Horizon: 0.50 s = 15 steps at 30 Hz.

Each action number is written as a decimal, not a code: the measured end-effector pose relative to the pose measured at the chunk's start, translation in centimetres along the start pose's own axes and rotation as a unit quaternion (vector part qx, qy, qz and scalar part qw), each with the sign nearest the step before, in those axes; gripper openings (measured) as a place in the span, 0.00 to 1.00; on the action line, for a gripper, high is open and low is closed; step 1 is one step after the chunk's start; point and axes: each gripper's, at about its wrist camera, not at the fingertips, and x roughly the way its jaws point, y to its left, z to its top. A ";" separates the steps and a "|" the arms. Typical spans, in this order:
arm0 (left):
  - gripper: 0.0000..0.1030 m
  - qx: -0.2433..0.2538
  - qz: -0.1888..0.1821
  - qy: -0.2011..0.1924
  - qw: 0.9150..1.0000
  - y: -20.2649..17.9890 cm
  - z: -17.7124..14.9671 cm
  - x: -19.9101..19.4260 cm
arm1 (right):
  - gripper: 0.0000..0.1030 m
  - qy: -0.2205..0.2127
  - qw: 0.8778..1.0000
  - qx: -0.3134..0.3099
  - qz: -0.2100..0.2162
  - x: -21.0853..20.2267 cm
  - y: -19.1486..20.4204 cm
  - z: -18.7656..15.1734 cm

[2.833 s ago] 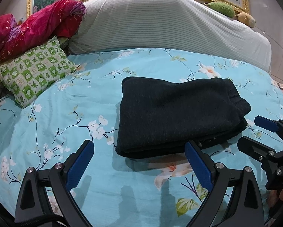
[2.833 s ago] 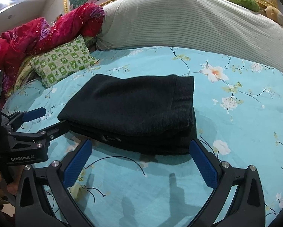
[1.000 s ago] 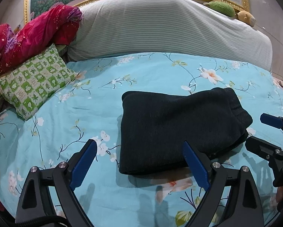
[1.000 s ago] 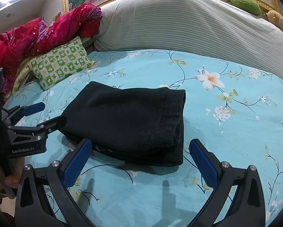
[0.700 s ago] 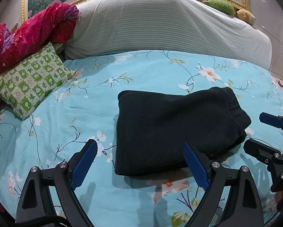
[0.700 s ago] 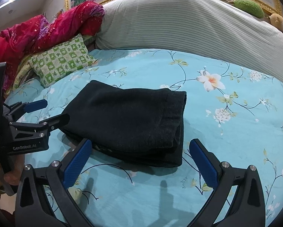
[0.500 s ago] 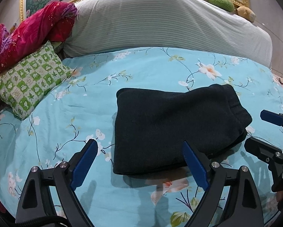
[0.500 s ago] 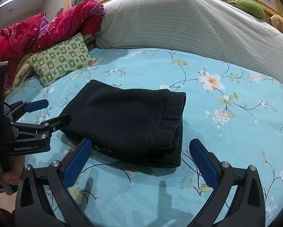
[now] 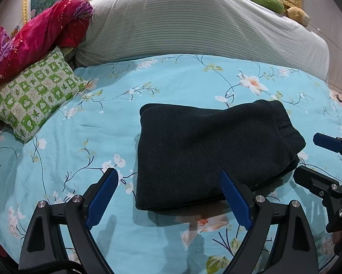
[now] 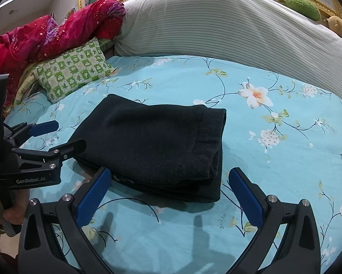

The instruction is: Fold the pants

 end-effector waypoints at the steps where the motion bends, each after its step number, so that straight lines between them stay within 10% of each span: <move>1: 0.88 0.000 0.000 0.000 1.000 0.0 0.0 0.0 | 1.00 0.000 1.000 0.000 0.000 0.0 0.0 0.0; 15: 0.88 -0.003 -0.001 0.000 1.000 0.2 0.1 0.0 | 1.00 -0.002 1.000 0.001 0.000 0.0 -0.1 0.4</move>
